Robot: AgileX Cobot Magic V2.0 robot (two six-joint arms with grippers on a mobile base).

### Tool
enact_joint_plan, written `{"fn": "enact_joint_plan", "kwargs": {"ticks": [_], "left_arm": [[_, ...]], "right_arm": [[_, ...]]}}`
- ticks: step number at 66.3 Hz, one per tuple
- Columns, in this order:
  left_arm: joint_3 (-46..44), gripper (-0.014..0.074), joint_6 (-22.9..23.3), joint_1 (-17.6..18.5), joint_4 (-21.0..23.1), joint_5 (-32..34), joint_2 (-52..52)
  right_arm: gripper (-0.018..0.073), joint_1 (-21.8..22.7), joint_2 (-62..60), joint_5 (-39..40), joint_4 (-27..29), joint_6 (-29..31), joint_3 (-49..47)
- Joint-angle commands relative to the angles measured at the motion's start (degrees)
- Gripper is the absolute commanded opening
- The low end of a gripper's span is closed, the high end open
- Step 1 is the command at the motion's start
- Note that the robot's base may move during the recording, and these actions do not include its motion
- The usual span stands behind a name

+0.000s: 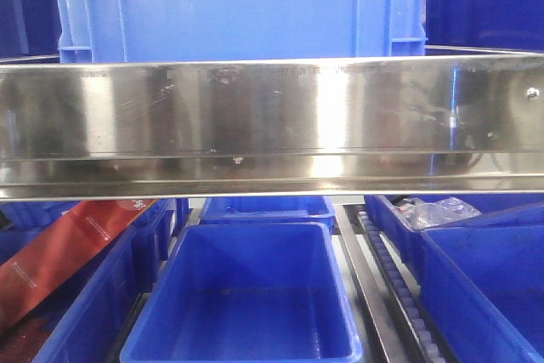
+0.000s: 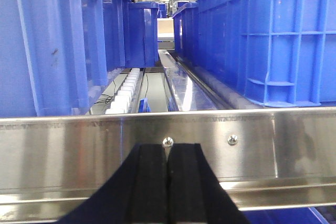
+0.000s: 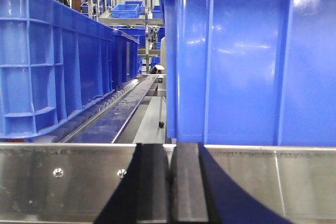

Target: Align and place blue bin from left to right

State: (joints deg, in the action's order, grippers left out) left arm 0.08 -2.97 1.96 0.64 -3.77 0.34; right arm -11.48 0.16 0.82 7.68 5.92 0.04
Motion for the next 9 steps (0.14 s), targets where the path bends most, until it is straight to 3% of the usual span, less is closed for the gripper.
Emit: {"fn": "enact_joint_plan", "kwargs": {"ticks": [1,9], "left_arm": [[-0.1,-0.0111,-0.1,0.3,0.4,1.3,-0.3],[-0.1,-0.0111,-0.1,0.3,0.4,1.3,-0.3]], "right_arm": [[-0.0078,0.0,-0.2,1.4,0.4,0.0,0.0],[-0.0078,0.0,-0.2,1.4,0.4,0.0,0.0]]}}
